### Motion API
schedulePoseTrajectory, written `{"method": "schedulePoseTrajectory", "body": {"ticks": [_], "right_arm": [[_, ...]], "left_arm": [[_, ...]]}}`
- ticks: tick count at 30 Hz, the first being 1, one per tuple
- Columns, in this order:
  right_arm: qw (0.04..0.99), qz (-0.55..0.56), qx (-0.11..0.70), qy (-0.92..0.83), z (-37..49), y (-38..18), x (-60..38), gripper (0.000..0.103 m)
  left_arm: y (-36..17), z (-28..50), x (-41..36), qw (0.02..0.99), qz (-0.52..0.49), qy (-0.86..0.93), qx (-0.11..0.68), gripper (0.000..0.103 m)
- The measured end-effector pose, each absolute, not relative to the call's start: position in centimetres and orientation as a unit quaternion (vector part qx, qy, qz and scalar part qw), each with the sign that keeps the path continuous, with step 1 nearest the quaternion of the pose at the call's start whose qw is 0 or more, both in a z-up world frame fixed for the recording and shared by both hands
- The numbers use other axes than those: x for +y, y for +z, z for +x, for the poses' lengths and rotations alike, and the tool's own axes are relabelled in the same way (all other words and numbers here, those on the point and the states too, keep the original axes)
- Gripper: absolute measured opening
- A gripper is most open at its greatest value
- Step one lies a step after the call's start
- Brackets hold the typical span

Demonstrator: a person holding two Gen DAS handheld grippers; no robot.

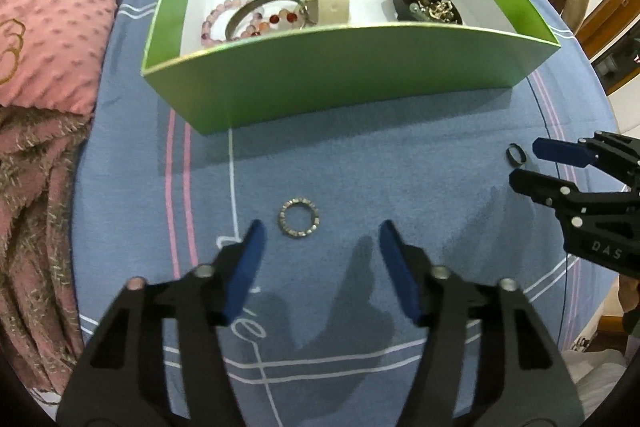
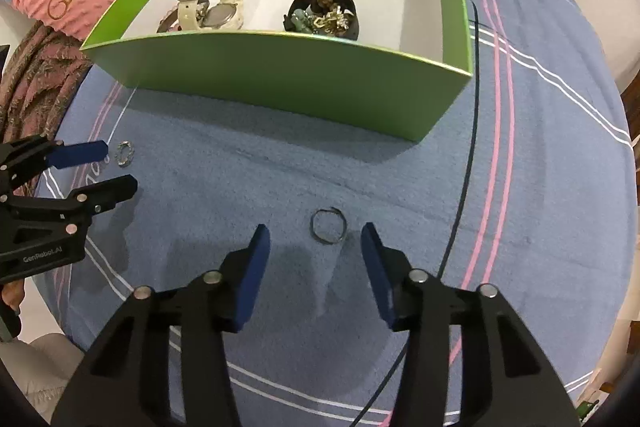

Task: Organize jewelry
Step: 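Close the right tool on the dark ring while the left tool grasps the silver beaded ring, then carry both rings into the green box and open both tools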

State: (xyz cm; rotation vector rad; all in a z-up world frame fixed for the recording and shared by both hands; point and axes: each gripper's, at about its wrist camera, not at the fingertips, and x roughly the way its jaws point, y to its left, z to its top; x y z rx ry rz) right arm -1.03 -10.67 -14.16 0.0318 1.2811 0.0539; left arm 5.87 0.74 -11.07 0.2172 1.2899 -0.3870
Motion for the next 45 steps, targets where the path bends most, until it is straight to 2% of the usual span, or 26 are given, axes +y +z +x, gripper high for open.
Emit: {"method": "schedulePoseTrajectory", "body": {"ticks": [3, 5, 9, 13, 14, 20, 22, 24, 27, 29, 31, 45], "right_arm": [[0.803, 0.017, 0.596, 0.026, -0.9, -14.3, -10.7, 0.048], [0.801, 0.011, 0.599, 0.022, -0.7, -14.6, -10.6, 0.042], [0.801, -0.018, 0.599, 0.015, -0.9, -14.8, -10.2, 0.040], [0.800, -0.020, 0.599, 0.020, -1.1, -14.7, -9.6, 0.022], [0.800, -0.018, 0.600, 0.022, -1.1, -14.6, -9.6, 0.021], [0.801, -0.015, 0.598, 0.029, -1.7, -14.6, -9.0, 0.021], [0.800, -0.014, 0.599, 0.029, -1.9, -14.5, -9.1, 0.021], [0.799, -0.010, 0.600, 0.031, -2.0, -14.5, -9.2, 0.021], [0.799, 0.000, 0.601, 0.031, -0.8, -14.5, -9.9, 0.022], [0.804, 0.001, 0.594, 0.026, -0.9, -14.0, -10.4, 0.034], [0.808, 0.003, 0.589, 0.025, -1.0, -13.7, -10.7, 0.039], [0.798, -0.036, 0.601, 0.027, -0.4, -14.5, -9.0, 0.038]], "left_arm": [[-11.5, 5.8, 0.7, 0.773, 0.096, -0.183, 0.600, 0.056], [-11.7, 5.9, 0.6, 0.772, 0.091, -0.187, 0.601, 0.055], [-12.1, 6.0, 0.6, 0.773, 0.087, -0.187, 0.600, 0.054], [-11.9, 6.2, 2.3, 0.776, 0.070, -0.185, 0.599, 0.054], [-11.9, 6.3, 2.6, 0.776, 0.067, -0.185, 0.599, 0.054], [-12.1, 6.5, 3.1, 0.777, 0.067, -0.181, 0.599, 0.054], [-12.1, 6.3, 3.0, 0.778, 0.071, -0.181, 0.597, 0.047], [-12.2, 6.2, 2.9, 0.780, 0.076, -0.176, 0.595, 0.035], [-12.0, 6.7, 3.3, 0.781, 0.076, -0.171, 0.596, 0.021], [-11.9, 6.7, 2.9, 0.781, 0.077, -0.170, 0.596, 0.021], [-11.8, 6.5, 3.0, 0.782, 0.082, -0.165, 0.595, 0.021], [-11.8, 5.8, 2.7, 0.781, 0.091, -0.162, 0.596, 0.021]]}}
